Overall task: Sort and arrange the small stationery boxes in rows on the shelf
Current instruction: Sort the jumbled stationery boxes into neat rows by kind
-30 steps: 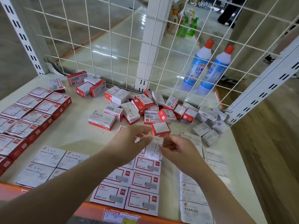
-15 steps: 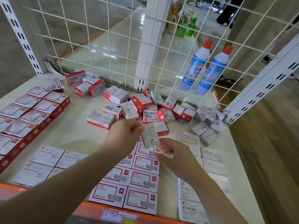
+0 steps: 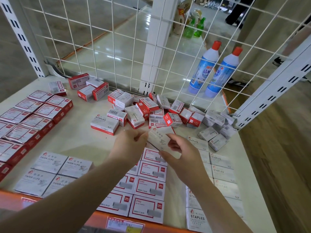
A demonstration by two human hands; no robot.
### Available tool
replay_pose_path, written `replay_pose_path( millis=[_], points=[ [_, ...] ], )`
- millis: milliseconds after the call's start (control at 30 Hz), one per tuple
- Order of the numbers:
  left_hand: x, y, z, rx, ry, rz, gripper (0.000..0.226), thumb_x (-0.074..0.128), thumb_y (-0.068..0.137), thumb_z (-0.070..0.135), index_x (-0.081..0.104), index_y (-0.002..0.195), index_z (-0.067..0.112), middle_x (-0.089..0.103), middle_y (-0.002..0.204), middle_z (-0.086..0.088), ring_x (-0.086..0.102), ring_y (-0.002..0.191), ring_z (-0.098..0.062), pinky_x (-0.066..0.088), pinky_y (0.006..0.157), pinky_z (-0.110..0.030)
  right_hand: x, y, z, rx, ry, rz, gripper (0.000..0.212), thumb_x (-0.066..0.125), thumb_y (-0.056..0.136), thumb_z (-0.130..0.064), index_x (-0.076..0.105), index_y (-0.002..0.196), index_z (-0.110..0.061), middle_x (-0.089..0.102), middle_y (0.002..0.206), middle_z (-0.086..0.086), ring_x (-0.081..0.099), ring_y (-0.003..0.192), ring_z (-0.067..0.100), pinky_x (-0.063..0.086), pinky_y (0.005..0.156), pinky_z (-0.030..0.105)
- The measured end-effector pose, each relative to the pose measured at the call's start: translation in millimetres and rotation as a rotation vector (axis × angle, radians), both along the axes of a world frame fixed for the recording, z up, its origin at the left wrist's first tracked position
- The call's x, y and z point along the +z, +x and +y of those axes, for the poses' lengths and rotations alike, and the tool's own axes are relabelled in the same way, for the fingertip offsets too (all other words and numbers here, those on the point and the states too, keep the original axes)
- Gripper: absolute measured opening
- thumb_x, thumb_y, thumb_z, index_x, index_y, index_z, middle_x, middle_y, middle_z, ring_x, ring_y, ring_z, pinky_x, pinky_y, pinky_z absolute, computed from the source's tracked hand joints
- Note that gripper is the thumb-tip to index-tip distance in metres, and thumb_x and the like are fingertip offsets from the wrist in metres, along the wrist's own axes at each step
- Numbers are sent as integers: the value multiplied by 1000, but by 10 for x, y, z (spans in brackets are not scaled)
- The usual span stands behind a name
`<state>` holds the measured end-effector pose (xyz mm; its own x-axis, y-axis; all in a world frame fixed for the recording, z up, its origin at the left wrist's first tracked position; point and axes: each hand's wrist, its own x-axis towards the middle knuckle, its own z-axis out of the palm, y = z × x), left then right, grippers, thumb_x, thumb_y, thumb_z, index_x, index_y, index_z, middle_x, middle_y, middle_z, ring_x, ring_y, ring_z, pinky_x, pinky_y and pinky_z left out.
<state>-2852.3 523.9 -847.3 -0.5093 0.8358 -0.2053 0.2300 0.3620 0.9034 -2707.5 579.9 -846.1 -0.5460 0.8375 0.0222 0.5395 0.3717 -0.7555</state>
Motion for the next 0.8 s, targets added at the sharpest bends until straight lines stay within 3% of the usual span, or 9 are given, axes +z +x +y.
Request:
replay_pose_path(
  millis=[67, 133, 233, 400, 600, 800],
  points=[
    [5, -7, -38, -73, 13, 13, 21, 48, 95, 24, 65, 109, 25, 64, 85, 16, 64, 71, -10, 54, 59, -18, -12, 22, 10, 1, 30, 2, 47, 67, 84, -22, 50, 128, -24, 54, 108, -13, 51, 104, 4, 41, 89, 16],
    [-15, -18, -68, -154, 15, 74, 28, 52, 94, 21, 61, 120, 27, 62, 94, 22, 59, 75, 3, 47, 60, -4, -15, 40, 29, 15, 71, 17, 46, 66, 83, -20, 52, 126, -27, 55, 108, -13, 51, 104, 2, 42, 91, 18],
    [-56, -43, -82, -209, 28, 134, 35, 53, 92, 17, 57, 125, 28, 62, 114, 18, 53, 87, 9, 41, 66, 2, 5, 44, 58, 36, 107, 19, 44, 66, 82, -21, 52, 122, -33, 52, 102, -23, 50, 101, -5, 42, 89, 14],
    [-64, -56, -88, -212, 39, 143, 34, 57, 91, 15, 59, 123, 26, 57, 99, 24, 49, 72, 19, 39, 60, 5, 7, 68, 84, 70, 123, -24, 47, 63, 83, -27, 48, 126, -36, 53, 108, -19, 46, 103, -8, 40, 88, 12],
    [-86, -47, -115, -200, 1, 126, 35, 57, 90, 18, 57, 125, 22, 60, 100, 19, 50, 67, 13, 42, 54, 0, -2, 89, 49, 71, 71, -17, 50, 62, 84, -24, 46, 132, -32, 51, 111, -17, 46, 105, -5, 39, 92, 14],
    [-14, -100, -161, -197, -26, 109, 34, 57, 91, 21, 58, 124, 23, 55, 86, 24, 54, 70, 8, 46, 56, -4, 62, 64, 25, 102, 77, 7, 44, 65, 83, -23, 42, 110, -48, 49, 101, -32, 47, 101, -10, 38, 83, 5]
  ],
)
